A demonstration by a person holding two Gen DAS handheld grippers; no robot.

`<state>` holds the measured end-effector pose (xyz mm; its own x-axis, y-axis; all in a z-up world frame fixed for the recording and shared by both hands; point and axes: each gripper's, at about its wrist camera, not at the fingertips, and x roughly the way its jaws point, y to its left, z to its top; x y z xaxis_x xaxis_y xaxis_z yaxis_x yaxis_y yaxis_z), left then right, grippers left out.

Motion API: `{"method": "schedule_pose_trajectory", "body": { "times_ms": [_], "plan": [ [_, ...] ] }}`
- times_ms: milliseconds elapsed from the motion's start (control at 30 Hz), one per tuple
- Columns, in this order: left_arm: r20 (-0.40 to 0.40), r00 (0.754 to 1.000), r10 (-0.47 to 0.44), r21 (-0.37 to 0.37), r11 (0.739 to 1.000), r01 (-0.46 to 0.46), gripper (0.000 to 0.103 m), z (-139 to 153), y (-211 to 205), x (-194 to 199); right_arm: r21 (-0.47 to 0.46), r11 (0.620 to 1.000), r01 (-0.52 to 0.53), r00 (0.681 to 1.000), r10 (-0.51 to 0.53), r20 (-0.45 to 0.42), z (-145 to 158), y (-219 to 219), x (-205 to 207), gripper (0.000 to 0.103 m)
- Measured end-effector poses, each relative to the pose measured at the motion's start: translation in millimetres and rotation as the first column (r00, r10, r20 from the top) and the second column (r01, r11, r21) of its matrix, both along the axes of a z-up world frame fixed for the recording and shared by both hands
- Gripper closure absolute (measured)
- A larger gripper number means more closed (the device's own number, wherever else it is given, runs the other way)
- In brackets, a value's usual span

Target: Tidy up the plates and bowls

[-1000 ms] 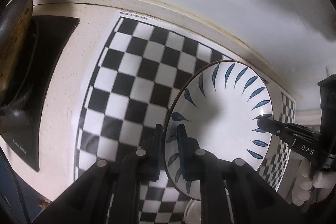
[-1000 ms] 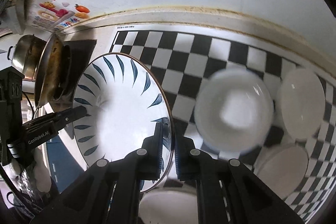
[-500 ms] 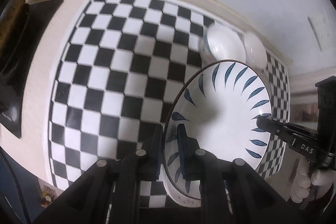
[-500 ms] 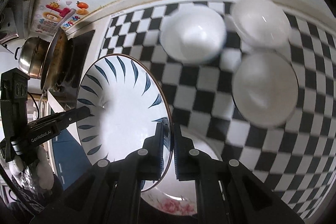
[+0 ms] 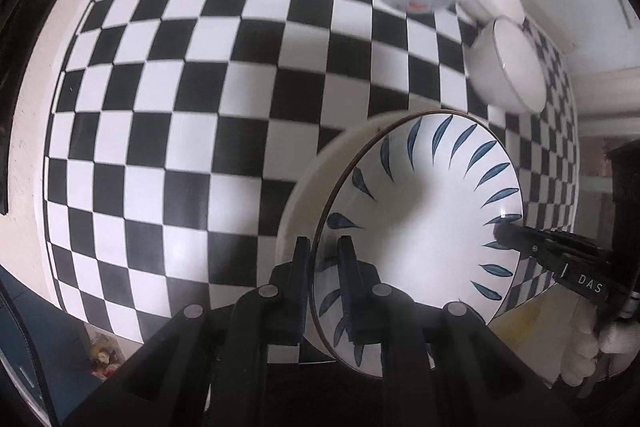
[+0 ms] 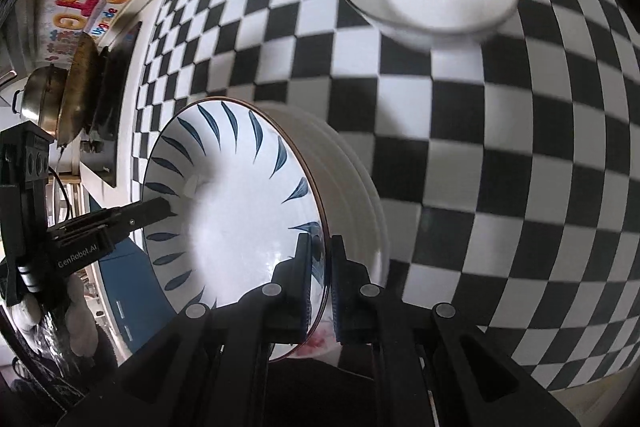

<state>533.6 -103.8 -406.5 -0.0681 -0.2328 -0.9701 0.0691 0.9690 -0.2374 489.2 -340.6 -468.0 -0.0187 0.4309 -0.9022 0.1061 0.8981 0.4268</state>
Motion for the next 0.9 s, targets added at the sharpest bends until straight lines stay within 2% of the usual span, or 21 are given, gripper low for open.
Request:
{"method": "schedule_pose_trajectory", "body": {
  "times_ms": [333,733,900],
  "plan": [
    [-0.016,1.0,-0.024,0.064,0.998,0.025,0.088,-17.4,-9.3,-8.0,-0.012,1.0,-0.009,1.0,0.009,-0.019,-17.6,5.5,-3.0,0.093],
    [-0.02,1.0,-0.023,0.086,0.996,0.025,0.086,-29.6,-23.0,-10.9,-0.095,0.995,-0.032,0.999,0.032,0.003,-15.0,11.7,2.0,0.092],
    [-0.037,0.999,0.003,0.076,0.997,0.0,0.087,-30.4,-19.4,-10.8,-0.121,0.993,-0.016,1.0,0.016,-0.001,-12.8,11.7,1.5,0.091]
  ]
}}
